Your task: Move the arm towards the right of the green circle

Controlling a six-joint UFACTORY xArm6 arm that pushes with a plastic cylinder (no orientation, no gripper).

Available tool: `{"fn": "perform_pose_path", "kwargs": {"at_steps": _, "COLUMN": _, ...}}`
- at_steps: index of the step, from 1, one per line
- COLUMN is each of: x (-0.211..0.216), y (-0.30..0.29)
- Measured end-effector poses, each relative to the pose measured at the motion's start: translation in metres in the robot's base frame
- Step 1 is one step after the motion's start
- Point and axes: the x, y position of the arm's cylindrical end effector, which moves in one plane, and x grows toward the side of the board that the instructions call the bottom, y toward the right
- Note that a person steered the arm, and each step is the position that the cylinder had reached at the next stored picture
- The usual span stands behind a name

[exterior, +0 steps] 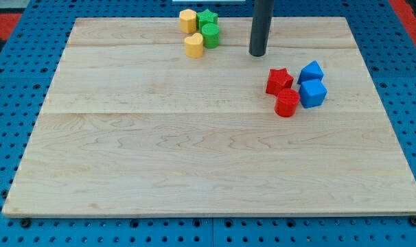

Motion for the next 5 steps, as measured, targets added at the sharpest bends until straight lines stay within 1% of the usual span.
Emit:
{"fn": "perform_pose_path", "kwargs": {"at_steps": 1, "x": -0.0117, "y": 0.0119}}
{"fn": "perform_pose_path", "kwargs": {"at_steps": 5, "x": -0.0204, "y": 0.0119}}
